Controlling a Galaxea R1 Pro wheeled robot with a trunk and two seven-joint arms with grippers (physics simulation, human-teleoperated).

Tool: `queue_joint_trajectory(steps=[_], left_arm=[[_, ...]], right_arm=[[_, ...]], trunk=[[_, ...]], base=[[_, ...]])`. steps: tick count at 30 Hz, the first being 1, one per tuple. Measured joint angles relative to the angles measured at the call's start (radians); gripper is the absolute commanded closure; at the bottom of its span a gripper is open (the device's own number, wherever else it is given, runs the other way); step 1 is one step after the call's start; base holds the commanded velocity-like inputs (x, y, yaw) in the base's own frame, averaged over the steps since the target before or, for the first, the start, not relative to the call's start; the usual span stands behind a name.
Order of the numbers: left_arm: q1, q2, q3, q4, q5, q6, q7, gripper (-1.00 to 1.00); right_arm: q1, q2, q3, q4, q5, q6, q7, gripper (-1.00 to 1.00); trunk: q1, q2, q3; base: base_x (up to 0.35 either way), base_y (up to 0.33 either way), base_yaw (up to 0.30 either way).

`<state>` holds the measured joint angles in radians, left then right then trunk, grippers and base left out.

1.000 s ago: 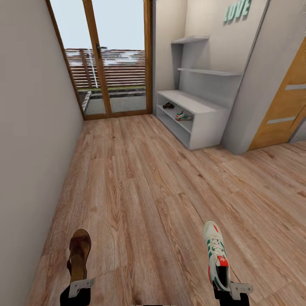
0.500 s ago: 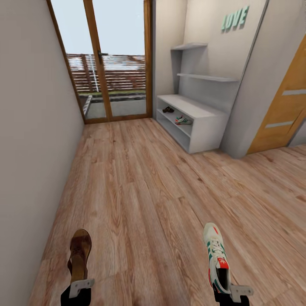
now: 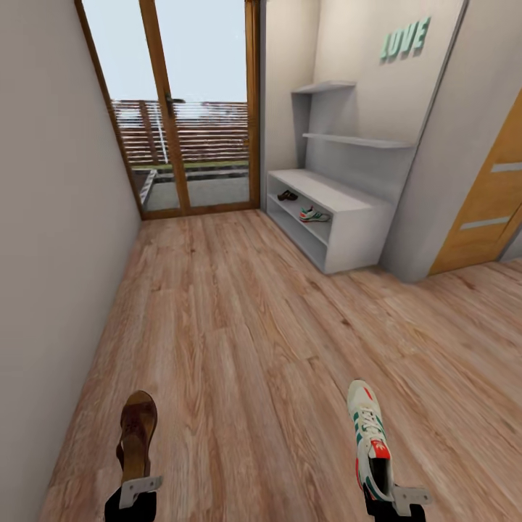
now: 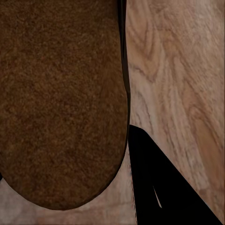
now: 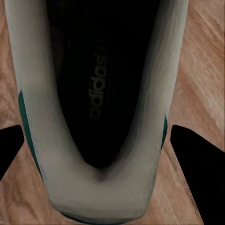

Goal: Pick up the two gym shoes and the two sandals from the corridor floor and place them onto the hallstand (shoe rack) in the corridor, making sure they are on the rack and not on the floor. Arrange them so the two gym shoes are next to each other and the two sandals are next to each other.

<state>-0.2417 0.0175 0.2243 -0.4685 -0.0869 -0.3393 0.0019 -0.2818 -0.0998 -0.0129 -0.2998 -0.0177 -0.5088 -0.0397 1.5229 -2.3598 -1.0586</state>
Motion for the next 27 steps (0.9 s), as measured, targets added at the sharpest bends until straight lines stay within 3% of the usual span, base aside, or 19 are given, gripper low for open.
queue_joint_trajectory(steps=[27], left_arm=[[0.0, 0.0, 0.0, 0.0, 0.0, 0.0, 0.0, 1.0]], right_arm=[[0.0, 0.003, 0.0, 0.0, 0.0, 0.001, -0.001, 1.0]], trunk=[[0.0, 0.0, 0.03]], base=[[0.338, 0.0, 0.152]])
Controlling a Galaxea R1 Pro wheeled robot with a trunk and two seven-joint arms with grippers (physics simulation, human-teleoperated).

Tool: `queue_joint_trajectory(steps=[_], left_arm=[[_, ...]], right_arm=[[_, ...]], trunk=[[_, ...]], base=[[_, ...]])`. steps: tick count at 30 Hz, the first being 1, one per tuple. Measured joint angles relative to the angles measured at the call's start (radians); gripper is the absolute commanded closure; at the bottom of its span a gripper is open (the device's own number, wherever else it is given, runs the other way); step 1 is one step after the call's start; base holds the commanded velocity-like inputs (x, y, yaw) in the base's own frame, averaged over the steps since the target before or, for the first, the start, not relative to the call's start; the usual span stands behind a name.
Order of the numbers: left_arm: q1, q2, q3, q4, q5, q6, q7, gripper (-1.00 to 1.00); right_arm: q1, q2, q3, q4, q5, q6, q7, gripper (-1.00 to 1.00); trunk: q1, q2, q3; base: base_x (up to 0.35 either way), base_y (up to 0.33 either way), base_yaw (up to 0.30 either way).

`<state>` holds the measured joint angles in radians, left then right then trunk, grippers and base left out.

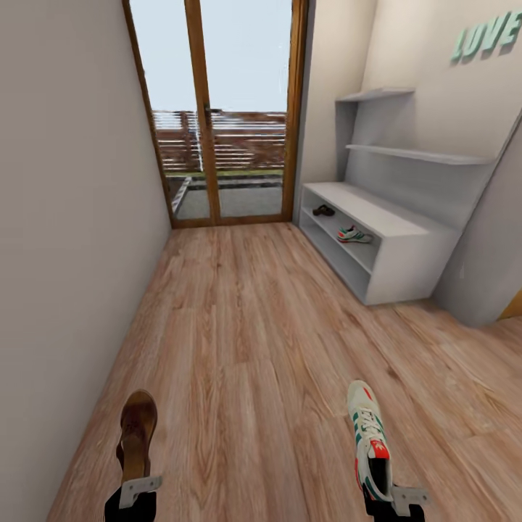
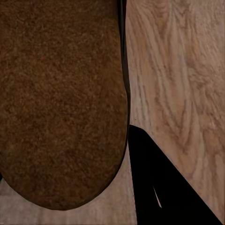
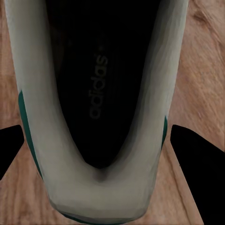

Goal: Pick up the two gym shoes and the two sandals from the corridor floor and place them onto the hallstand (shoe rack) in the corridor, making sure they are on the rack and not on the floor. Arrange them so the two gym shoes are next to each other and the two sandals are next to each other.

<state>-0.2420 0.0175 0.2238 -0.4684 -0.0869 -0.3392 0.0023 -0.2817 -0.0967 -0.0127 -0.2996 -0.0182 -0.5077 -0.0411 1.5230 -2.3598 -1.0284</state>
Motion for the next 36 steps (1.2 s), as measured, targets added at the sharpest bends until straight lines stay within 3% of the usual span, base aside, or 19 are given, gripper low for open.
queue_joint_trajectory(steps=[36], left_arm=[[0.0, 0.0, 0.001, 0.002, 0.0, 0.0, 0.0, 1.0]], right_arm=[[0.0, -0.002, -0.001, -0.004, -0.007, -0.003, 0.001, 1.0]], trunk=[[0.0, 0.0, 0.0]], base=[[0.338, 0.0, 0.004]])
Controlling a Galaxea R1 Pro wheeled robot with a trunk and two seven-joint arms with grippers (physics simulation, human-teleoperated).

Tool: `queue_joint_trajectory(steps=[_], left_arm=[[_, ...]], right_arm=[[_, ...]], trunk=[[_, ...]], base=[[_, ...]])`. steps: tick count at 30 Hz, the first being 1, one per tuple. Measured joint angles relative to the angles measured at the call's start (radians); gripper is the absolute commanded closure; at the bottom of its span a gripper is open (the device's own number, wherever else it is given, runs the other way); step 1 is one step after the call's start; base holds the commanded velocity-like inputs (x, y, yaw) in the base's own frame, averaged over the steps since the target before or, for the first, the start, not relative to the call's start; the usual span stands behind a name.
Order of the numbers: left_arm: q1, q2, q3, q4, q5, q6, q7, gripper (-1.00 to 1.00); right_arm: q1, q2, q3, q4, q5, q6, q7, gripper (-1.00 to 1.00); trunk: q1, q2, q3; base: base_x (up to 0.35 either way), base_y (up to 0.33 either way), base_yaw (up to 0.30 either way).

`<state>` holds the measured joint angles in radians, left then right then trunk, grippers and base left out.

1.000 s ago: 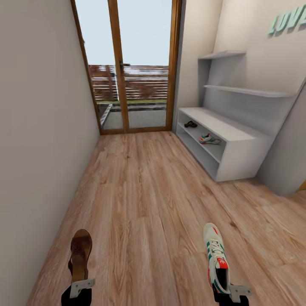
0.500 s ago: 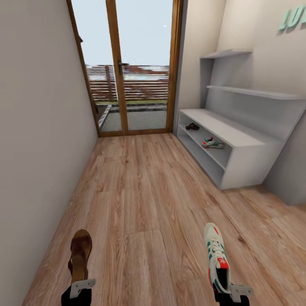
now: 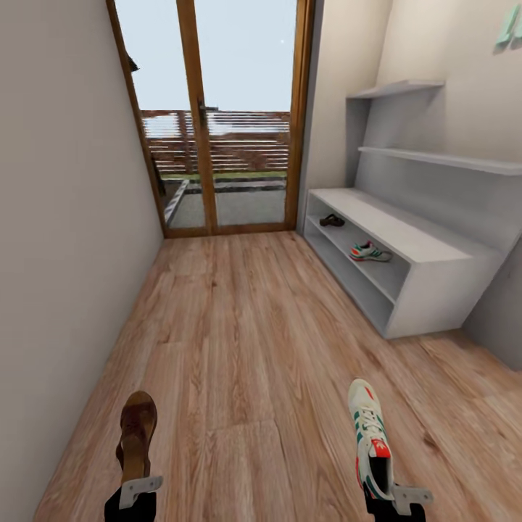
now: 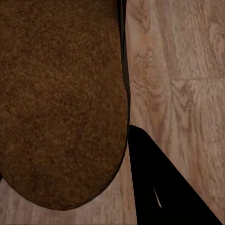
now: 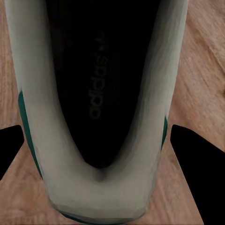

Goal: Pick up the two gym shoes and the two sandals from the corridor floor and place them onto the hallstand (shoe rack) in the corridor, making sure they are on the rack and not on the floor. Arrange them so the two gym shoes are next to each other and the two sandals are next to each other.

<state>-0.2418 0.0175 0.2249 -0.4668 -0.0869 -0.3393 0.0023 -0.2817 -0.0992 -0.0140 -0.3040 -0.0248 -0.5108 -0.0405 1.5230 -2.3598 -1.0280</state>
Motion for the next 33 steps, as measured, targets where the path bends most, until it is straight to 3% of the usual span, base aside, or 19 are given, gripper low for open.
queue_joint_trajectory(steps=[17, 33], left_arm=[[0.0, 0.0, 0.0, 0.0, 0.0, 0.0, 0.0, 1.0], [0.0, -0.001, -0.001, 0.0, 0.0, 0.0, 0.0, 1.0]], right_arm=[[0.0, 0.003, -0.002, 0.001, -0.003, 0.0, 0.0, 1.0], [0.0, -0.001, -0.001, 0.0, 0.0, 0.0, 0.001, 1.0]], trunk=[[0.0, 0.0, -0.01], [0.0, 0.0, -0.014]], base=[[0.338, 0.0, 0.201], [0.338, 0.0, 0.019]])
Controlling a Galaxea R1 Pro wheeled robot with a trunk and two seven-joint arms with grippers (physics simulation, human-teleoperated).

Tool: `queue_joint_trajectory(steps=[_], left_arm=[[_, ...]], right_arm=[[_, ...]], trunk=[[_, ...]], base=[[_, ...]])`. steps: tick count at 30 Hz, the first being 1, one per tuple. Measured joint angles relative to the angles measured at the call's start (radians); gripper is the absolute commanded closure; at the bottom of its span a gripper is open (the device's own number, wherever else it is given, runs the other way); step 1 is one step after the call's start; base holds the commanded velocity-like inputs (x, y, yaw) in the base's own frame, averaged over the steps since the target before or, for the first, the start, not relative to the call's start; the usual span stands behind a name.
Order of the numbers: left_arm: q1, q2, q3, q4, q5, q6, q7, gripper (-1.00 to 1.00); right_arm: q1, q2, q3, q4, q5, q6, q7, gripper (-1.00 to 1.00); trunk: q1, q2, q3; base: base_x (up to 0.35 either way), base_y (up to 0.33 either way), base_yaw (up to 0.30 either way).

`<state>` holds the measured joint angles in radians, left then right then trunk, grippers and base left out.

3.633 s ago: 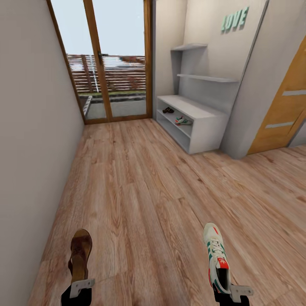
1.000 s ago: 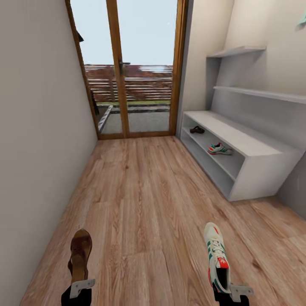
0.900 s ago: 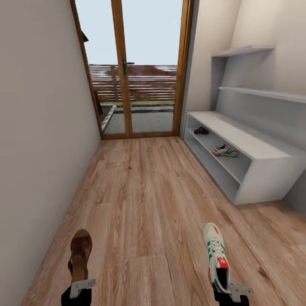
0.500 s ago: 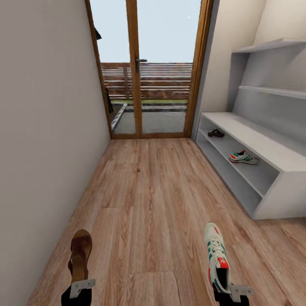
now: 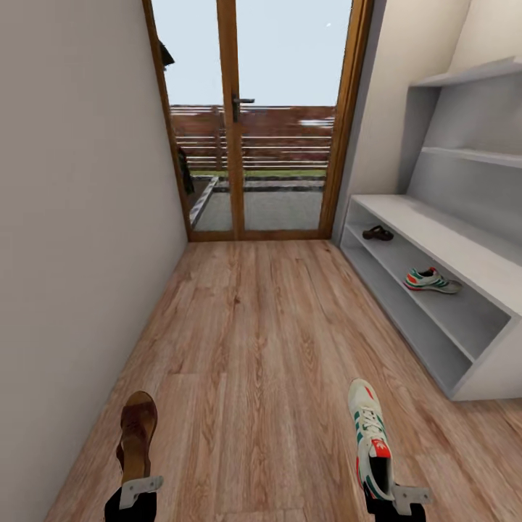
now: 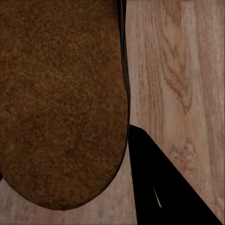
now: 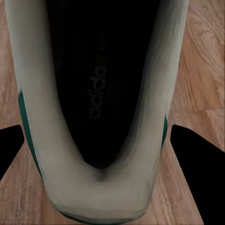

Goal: Pick up the two gym shoes and the two sandals from the corridor floor and place them onto the hallstand (shoe rack) in the corridor, making sure they are on the rack and not on the floor. Arrange them so the two gym shoes are next to each other and the two sandals are next to each other.

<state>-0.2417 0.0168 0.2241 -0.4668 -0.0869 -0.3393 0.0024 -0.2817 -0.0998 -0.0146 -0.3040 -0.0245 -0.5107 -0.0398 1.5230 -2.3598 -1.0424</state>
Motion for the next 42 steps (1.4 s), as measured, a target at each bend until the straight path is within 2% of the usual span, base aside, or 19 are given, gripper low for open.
queue_joint_trajectory(steps=[10, 42], left_arm=[[0.0, -0.001, 0.0, 0.0, 0.0, 0.0, 0.0, 1.0], [-0.001, -0.001, 0.0, 0.013, 0.001, 0.0, 0.0, 1.0]], right_arm=[[0.0, 0.0, 0.0, 0.0, -0.001, 0.0, -0.001, 1.0], [0.0, 0.0, 0.0, 0.002, 0.001, 0.0, -0.001, 1.0]], trunk=[[0.0, 0.0, -0.008], [0.0, 0.0, -0.008]], base=[[0.338, 0.0, 0.028], [0.338, 0.0, 0.001]])
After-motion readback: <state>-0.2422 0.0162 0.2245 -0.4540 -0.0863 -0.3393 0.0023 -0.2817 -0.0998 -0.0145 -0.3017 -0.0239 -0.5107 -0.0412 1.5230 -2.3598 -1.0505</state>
